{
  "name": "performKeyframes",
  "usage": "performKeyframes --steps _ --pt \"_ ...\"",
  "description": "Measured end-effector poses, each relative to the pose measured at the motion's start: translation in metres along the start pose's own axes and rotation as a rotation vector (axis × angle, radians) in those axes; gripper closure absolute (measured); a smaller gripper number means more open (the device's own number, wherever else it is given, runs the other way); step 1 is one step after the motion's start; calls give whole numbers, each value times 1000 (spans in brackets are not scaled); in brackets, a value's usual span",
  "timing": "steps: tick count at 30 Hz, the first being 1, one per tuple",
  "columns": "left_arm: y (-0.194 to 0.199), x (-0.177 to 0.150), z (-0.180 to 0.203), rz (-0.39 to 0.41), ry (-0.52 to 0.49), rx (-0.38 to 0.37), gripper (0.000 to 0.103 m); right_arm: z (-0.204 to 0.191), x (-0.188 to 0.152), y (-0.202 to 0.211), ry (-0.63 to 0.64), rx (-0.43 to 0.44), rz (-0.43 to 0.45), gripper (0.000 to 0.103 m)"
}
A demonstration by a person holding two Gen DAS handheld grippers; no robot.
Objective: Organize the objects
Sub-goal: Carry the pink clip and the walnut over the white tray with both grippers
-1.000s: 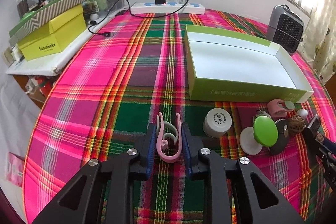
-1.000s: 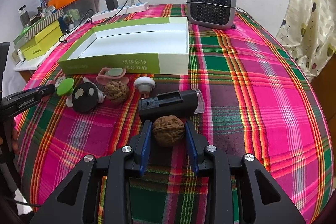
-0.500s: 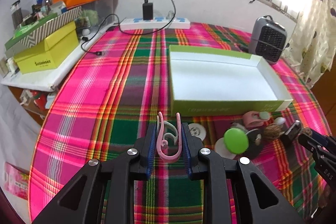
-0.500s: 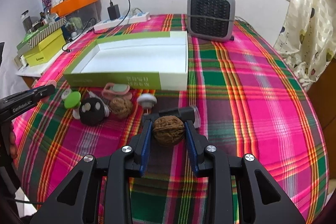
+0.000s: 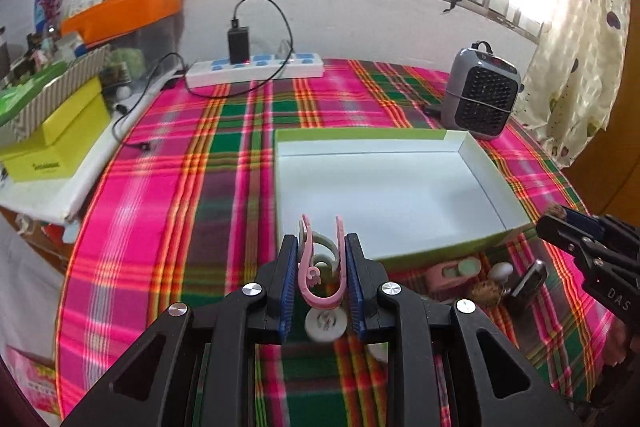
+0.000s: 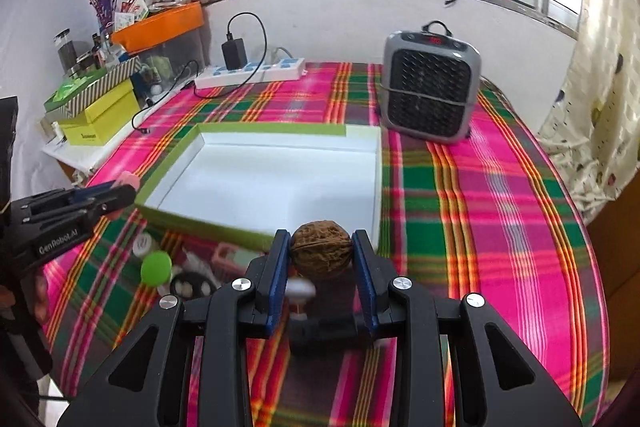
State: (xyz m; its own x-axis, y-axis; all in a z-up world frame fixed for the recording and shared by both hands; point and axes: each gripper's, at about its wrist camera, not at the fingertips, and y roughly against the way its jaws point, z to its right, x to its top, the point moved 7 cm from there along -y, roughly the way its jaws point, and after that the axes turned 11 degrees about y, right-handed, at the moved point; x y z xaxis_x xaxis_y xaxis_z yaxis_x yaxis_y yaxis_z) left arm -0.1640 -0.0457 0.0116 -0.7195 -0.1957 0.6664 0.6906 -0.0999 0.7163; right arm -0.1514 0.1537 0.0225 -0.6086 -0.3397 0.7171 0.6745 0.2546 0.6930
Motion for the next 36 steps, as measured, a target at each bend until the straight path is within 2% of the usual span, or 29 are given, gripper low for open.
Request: performKeyframes --steps 8,16,25,36 --pt "-30 22 13 -26 -14 -36 82 3 25 -33 15 21 -14 70" --pt "-65 35 19 -64 -32 -30 82 7 43 -73 22 41 -59 70" --pt "-96 39 23 -100 -33 -21 82 11 50 -111 35 35 -120 70" --pt "-113 40 25 -116 -48 -10 82 14 50 -135 43 22 -169 70"
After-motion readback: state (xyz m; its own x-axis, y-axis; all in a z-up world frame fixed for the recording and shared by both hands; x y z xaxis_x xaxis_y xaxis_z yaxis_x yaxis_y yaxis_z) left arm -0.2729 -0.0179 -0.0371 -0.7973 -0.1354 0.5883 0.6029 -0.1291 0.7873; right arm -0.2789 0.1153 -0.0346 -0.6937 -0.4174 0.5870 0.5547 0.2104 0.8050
